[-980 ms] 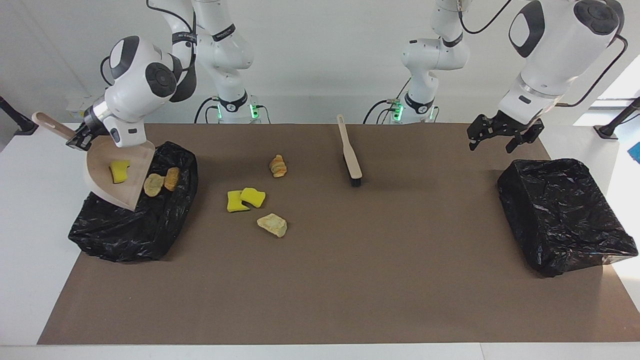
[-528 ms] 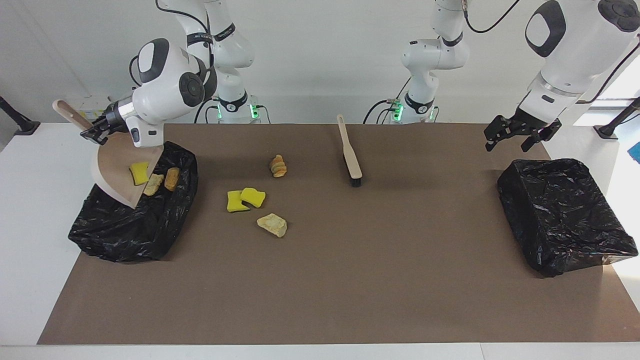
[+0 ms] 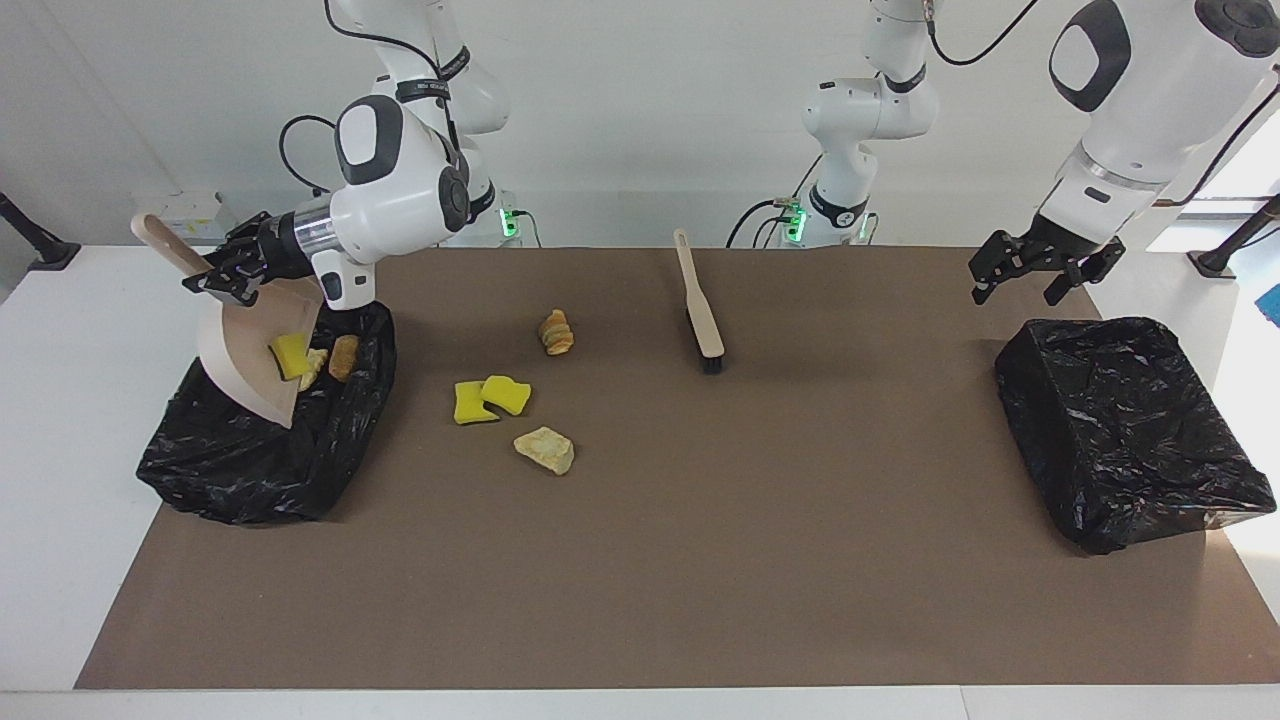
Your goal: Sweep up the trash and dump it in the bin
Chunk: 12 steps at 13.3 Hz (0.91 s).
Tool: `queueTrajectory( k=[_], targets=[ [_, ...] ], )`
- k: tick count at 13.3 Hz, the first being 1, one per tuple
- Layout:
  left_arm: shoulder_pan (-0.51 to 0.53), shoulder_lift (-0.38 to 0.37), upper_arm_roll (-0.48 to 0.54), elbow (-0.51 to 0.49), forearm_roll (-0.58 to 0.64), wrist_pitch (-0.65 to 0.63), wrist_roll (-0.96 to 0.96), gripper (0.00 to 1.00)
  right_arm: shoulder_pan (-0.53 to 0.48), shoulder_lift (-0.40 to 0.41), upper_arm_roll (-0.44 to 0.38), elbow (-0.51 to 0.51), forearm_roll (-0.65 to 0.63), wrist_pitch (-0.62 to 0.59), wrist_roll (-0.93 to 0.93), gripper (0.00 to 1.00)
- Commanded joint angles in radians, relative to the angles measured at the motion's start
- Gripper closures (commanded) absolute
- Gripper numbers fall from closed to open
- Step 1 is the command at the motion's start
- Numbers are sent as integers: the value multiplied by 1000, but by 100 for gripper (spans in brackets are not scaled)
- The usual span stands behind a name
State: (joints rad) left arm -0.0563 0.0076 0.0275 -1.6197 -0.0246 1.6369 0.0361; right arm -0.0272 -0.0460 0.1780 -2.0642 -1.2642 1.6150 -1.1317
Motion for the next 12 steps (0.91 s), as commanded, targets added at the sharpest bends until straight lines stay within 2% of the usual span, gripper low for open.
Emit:
queueTrajectory(
  k=[1,6,8,11,12],
  targets=[
    [10,-15,-3,-9,12,15,-1,0,-5,-8,1,-20,-29,-14,-17,100],
    [9,-15,-3,-9,12,15,-1,0,-13,-2,1,-13,22,-41,-37,100],
    [10,-15,-3,-9,14,15,-1,0,-13,32,1,33,22,-24,-108,100],
    [10,-15,-3,-9,14,15,-1,0,-89,75,-5,88,120,-27,-233,100],
    [10,-15,-3,-9,12,15,-1,0,-82,83,-5,105,127,-38,-229,100]
  ],
)
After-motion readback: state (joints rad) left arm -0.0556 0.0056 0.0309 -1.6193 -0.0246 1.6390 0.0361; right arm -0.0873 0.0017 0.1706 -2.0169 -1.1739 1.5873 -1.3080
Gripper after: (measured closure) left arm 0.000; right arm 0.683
